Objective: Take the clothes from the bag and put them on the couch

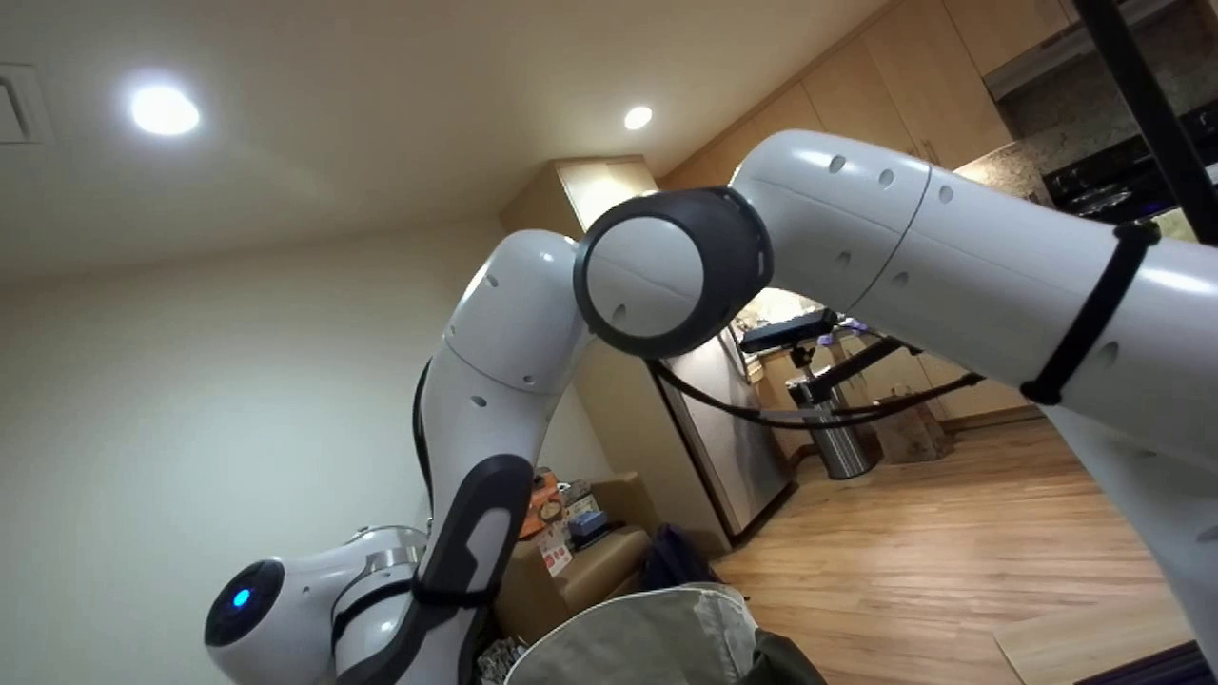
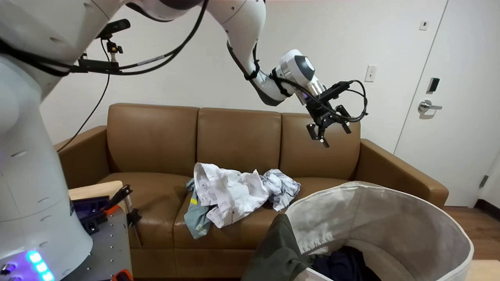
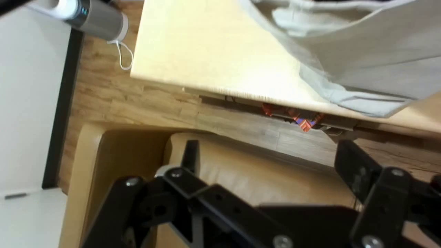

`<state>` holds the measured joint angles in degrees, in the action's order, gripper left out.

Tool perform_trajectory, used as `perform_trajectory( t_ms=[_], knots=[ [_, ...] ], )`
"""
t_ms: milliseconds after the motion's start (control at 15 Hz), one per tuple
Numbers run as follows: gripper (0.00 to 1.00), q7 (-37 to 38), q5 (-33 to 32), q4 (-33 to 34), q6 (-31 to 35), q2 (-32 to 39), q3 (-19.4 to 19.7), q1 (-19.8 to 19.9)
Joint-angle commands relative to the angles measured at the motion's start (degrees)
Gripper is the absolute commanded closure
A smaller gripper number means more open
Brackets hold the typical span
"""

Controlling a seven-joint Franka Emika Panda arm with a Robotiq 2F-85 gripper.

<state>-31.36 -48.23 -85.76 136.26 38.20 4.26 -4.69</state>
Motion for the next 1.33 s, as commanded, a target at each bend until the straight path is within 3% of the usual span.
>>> perform_trajectory(
  t_ms=[0,133,200,400,533,733,1267],
  knots=[
    [0.00,10.98,-2.37,-13.75,-6.20,-12.31,1.36,-1.07],
    [0.00,6.01,1.23,-19.60,-1.55,-16.12,-2.65,2.72],
    [0.00,7.12,-0.74,-11.52,-4.66,-10.49,-1.36,1.62],
    [0.00,7.02,0.00,-17.35,-3.49,-14.57,-2.68,2.20],
    [0.00,8.98,-3.91,-13.81,-6.17,-12.89,-1.66,0.85],
    [0.00,14.98,2.00,-14.78,-9.17,-14.32,-2.72,1.91],
    [0.00,31.55,13.17,-32.65,-5.47,-22.69,-1.88,3.41]
  ],
)
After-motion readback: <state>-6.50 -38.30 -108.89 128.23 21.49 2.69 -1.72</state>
